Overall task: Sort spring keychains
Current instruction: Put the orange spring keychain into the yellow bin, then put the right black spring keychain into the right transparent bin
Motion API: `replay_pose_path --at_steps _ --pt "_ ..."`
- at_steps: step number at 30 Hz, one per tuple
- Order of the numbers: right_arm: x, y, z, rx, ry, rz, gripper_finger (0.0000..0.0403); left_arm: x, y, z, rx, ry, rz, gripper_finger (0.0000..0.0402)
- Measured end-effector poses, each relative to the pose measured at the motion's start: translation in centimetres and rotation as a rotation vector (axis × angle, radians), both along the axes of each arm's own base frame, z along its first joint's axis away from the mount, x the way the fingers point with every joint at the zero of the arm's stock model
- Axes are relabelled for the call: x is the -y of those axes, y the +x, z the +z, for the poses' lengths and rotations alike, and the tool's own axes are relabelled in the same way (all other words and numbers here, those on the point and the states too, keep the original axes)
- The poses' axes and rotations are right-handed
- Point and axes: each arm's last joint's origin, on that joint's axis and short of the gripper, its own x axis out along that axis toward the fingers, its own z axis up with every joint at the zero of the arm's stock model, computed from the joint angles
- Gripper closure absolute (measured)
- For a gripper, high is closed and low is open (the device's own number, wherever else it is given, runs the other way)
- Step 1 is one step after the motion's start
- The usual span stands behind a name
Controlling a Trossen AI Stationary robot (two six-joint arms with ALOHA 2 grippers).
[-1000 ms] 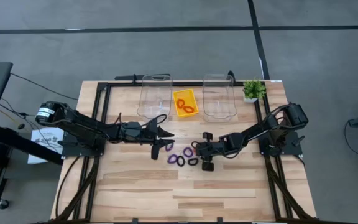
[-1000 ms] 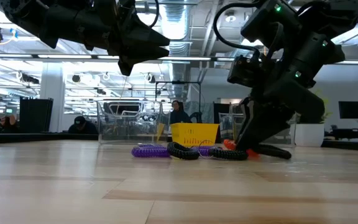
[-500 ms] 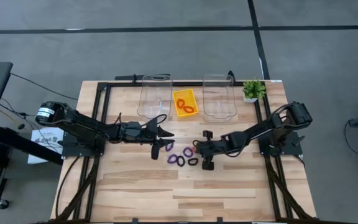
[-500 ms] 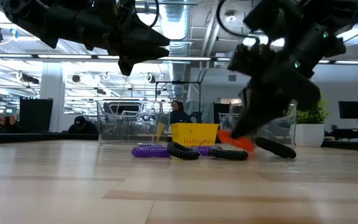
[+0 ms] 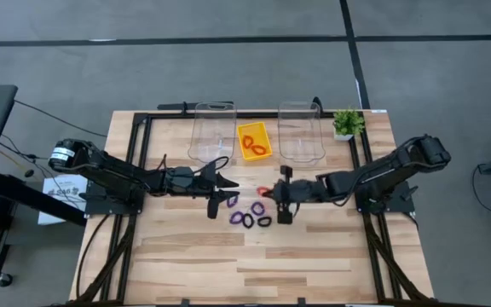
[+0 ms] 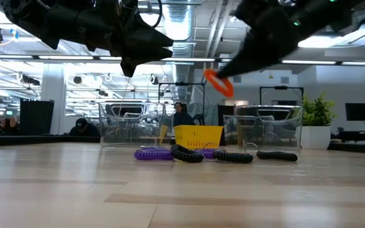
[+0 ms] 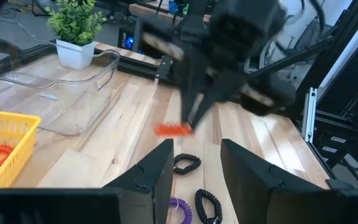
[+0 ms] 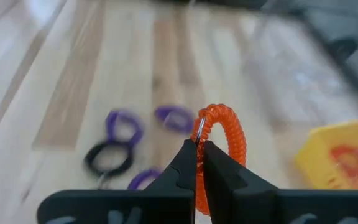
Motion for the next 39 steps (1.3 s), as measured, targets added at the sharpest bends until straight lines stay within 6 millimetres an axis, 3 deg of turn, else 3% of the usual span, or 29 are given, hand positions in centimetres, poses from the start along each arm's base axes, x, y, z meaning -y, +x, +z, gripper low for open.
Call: replay_pose_path --at_steps 8,15,21,31,39 --pt "6.3 1.1 1.5 0.146 0.0 -0.146 0.0398 0.0 0.0 0.0 0.0 0.0 0.0 0.0271" --pt "12.4 3.2 0.5 0.1 0.015 -0.289 0.0398 0.0 0.0 0.0 0.0 0.0 0.0 0.0271" --pt "15.9 5.6 -1.1 0.041 0.04 -0.336 0.0391 0.0 0.0 0.0 0.0 0.0 0.0 0.0271" --pt "18.2 7.0 -3.2 -0.113 0.071 -0.403 0.0326 0.0 0.0 -0.1 -0.011 0.002 0.0 0.0271" --pt "17.6 6.8 -2.8 -0.14 0.07 -0.39 0.0273 0.0 0.0 -0.1 -0.015 0.002 0.0 0.0271"
